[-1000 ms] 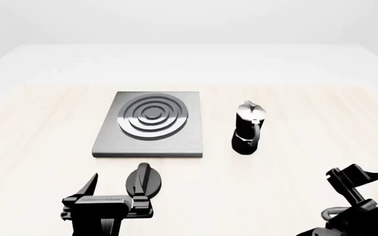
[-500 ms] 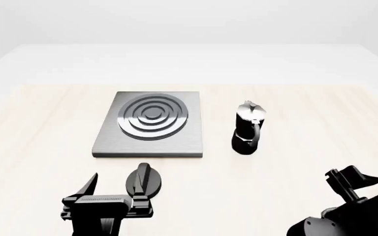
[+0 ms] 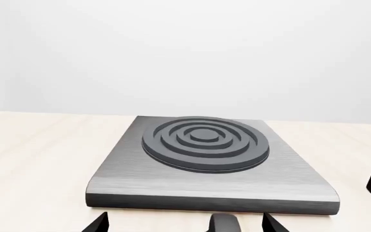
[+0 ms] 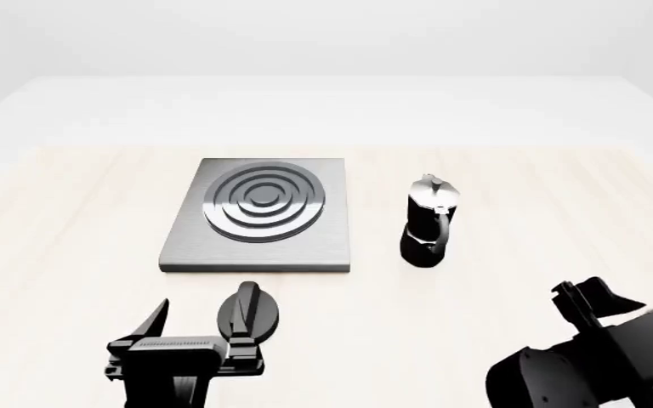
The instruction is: Put the frying pan on the stove.
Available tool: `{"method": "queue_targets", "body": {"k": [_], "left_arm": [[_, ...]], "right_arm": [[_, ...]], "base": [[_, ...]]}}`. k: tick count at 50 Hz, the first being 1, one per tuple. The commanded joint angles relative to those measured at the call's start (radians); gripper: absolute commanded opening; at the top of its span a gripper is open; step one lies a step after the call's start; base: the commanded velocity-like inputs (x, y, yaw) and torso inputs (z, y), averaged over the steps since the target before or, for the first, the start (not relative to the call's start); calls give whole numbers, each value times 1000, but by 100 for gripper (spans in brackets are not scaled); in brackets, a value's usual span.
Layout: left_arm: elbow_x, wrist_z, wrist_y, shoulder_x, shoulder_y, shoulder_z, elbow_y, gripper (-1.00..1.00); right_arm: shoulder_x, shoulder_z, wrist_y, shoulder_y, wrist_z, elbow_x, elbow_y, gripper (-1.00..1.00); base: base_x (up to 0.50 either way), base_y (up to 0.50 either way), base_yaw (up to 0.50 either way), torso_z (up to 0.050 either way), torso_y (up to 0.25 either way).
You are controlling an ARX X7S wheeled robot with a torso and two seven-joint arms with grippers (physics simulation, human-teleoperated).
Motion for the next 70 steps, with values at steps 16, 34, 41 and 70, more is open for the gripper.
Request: {"method": "queue_targets", "body": {"k": [16,34,41,70], "left_arm": [[-21,-5,4,-10,-4,6,-2,100],[-23,-13,4,-16,-3,15,0,100],[-28,-14,6,-18,-5,16,-2,100],[-38,-27,9,-29,-2,22,6,100]], "right_arm": [[-5,-31,-56,152,118,-3,183,100],[24,-29,-50,148,143,14,214,100],[35,-31,-39,154,150,12,239,100],[56,19,-28,161,98,108,321,100]], "base": [[0,0,0,0,0],[0,0,0,0,0],[0,0,0,0,0],[0,0,0,0,0]]}}
